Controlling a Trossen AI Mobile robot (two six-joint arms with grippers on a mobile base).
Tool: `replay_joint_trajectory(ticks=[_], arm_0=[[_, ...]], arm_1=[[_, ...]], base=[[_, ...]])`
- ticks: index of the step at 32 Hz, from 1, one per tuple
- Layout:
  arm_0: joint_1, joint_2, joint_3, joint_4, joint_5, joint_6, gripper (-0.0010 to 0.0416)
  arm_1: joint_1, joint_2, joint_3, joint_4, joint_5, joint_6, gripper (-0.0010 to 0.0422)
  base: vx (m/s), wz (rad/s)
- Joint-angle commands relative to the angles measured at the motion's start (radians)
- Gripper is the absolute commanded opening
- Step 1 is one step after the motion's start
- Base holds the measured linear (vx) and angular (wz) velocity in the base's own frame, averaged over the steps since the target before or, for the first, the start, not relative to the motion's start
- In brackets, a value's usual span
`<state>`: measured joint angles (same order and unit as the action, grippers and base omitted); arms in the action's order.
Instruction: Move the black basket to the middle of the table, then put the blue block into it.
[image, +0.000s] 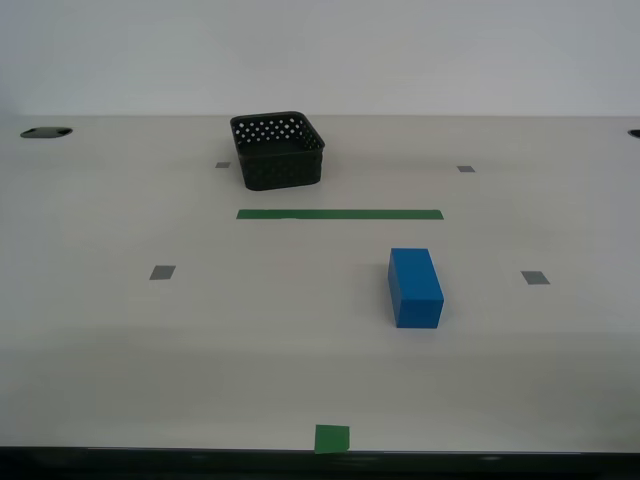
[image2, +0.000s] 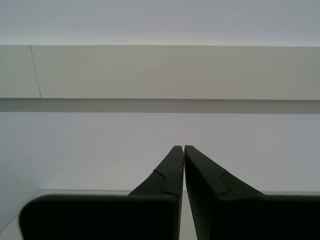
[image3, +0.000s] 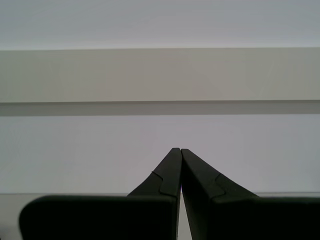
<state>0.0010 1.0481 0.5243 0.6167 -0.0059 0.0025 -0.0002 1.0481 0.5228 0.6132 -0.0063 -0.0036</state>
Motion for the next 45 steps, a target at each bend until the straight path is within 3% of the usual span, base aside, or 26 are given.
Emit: replay_joint_trajectory(ticks=[1,45], arm_0=[[0.0,0.0,0.001,0.003,0.0,0.0,0.0],[0.0,0.0,0.001,0.003,0.0,0.0,0.0001]], arm_1=[[0.0,0.0,0.001,0.002,-0.001,0.002,0.0],[0.0,0.0,0.016,0.005,-0.008,0.002,0.0]], base=[[0.0,0.0],[0.0,0.0]])
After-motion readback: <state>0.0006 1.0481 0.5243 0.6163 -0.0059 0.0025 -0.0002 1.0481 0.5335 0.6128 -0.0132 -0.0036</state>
